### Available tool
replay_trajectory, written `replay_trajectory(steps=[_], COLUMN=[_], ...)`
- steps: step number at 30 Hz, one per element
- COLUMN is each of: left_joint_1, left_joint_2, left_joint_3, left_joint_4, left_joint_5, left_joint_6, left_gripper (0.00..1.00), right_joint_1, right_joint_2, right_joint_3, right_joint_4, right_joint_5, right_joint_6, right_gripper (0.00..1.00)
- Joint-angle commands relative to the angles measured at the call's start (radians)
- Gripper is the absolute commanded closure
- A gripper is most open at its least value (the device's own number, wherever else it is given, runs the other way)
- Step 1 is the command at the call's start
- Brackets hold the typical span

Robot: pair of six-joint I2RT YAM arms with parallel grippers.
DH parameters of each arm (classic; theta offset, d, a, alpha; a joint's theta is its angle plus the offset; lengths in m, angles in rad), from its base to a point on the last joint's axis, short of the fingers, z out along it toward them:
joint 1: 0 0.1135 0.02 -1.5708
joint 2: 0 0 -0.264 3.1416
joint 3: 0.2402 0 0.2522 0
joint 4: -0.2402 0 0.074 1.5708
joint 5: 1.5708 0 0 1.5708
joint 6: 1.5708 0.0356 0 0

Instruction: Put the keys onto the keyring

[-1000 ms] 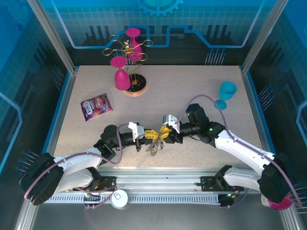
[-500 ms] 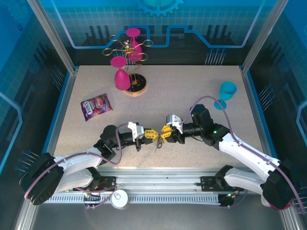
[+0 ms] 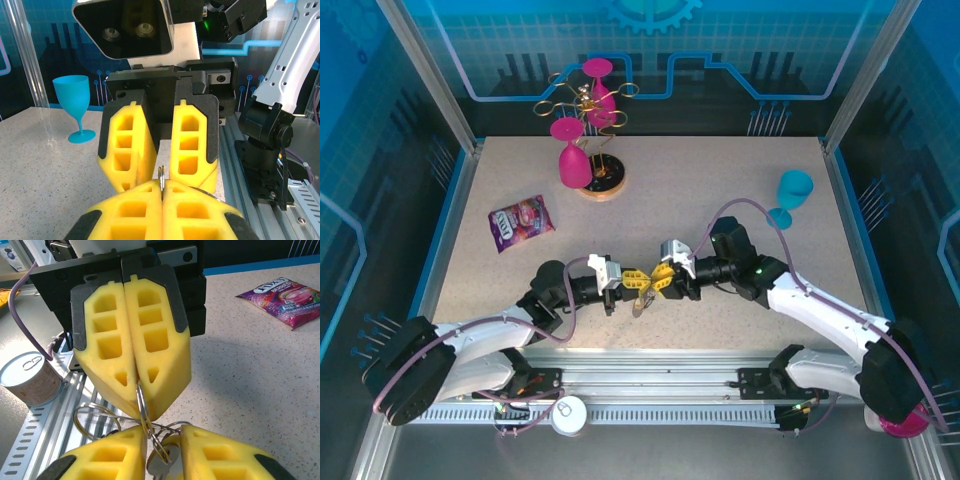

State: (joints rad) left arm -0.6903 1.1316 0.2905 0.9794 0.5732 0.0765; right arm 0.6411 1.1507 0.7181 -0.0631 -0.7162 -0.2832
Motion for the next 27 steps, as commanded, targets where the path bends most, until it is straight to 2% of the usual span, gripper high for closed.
replay_trajectory(steps=[1,9,16,27], left_joint_1=[-0.003,-0.002,-0.003,-0.003], left_joint_2=[0.005,-0.001,-0.003,-0.007], left_joint_3=[0.001,-0.01,-0.011,-0.009], left_joint_4=[0.084,0.087,0.084,0.076], left_joint_5=[0.017,0.009,0.008,0.013], left_joint_6=[-0.004,0.0,0.002,0.0], left_gripper=[1.0,1.0,1.0,1.0], right_joint_1=[0.012,0.001,-0.009,-0.009], right_joint_2=[-0.013,-0.071,-0.1,-0.111], right_joint_3=[0.013,0.006,0.013,0.014], right_joint_4=[0.06,-0.033,-0.075,-0.068], right_joint_5=[0.004,0.079,0.084,0.08], right_joint_6=[0.015,-0.032,-0.048,-0.04], right_gripper=[0.74,0.68,0.66,0.71])
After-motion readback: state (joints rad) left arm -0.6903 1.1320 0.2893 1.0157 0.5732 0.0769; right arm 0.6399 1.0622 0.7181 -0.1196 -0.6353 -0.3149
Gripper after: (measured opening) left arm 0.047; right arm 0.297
